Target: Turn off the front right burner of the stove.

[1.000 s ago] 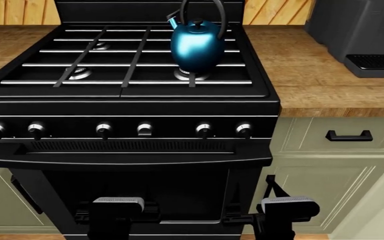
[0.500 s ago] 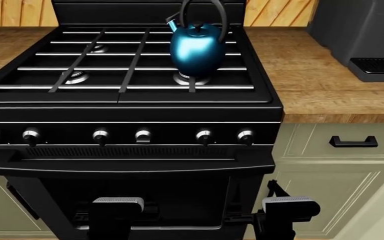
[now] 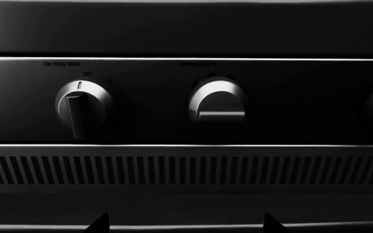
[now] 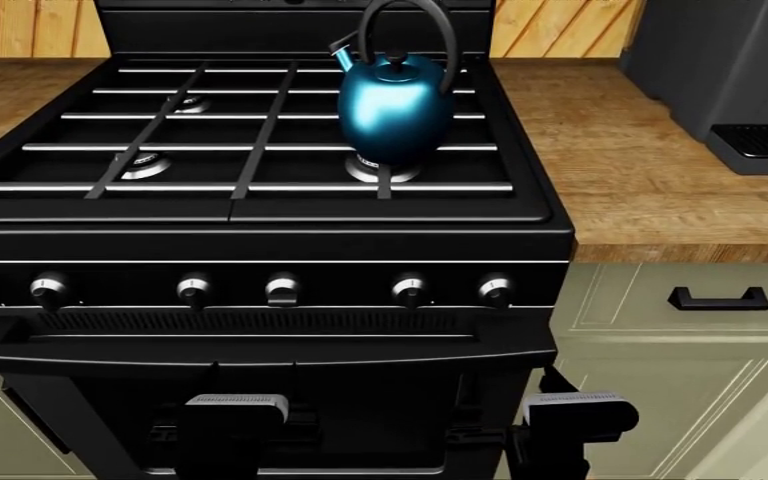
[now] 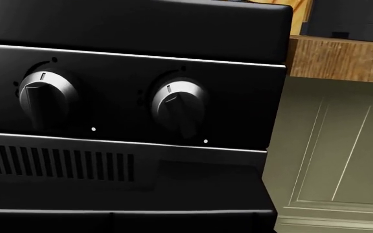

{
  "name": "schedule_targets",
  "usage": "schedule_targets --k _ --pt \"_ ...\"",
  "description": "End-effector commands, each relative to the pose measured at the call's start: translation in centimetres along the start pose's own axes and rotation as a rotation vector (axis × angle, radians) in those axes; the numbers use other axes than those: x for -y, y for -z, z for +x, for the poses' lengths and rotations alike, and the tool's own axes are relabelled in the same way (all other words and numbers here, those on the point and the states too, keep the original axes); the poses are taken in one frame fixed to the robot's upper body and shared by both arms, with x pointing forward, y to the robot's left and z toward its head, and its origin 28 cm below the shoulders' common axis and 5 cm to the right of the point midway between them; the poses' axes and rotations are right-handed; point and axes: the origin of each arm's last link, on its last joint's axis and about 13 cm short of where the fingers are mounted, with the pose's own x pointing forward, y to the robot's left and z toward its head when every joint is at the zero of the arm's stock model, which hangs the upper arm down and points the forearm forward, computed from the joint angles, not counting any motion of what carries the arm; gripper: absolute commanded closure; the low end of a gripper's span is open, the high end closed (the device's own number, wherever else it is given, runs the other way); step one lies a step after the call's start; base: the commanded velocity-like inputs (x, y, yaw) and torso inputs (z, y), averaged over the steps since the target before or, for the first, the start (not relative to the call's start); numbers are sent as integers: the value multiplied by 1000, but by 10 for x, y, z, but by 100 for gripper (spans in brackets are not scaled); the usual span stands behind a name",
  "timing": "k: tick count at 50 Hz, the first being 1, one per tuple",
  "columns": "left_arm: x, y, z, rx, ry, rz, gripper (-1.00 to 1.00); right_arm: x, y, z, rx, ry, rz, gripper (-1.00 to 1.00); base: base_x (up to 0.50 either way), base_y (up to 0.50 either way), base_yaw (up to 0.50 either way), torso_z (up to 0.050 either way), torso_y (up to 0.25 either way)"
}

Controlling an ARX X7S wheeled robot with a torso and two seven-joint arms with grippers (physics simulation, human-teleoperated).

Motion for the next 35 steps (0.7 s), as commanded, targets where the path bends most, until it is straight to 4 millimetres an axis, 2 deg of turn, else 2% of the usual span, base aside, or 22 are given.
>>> schedule_targets --k 1,7,21,35 --pt "1 -3 -3 4 -2 -12 -100 -2 -2 -1 -8 4 -11 -100 0 0 0 0 0" --pt "0 -6 -5 4 -8 -36 -100 -5 -15 5 -53 45 -65 -100 0 0 0 0 0" --pt "0 -9 -5 9 -11 -53 -100 1 -42 31 17 36 -122 -100 0 0 0 0 0" --pt "0 -10 -5 13 -15 -59 -100 5 -49 39 34 49 -115 -100 0 0 0 0 0"
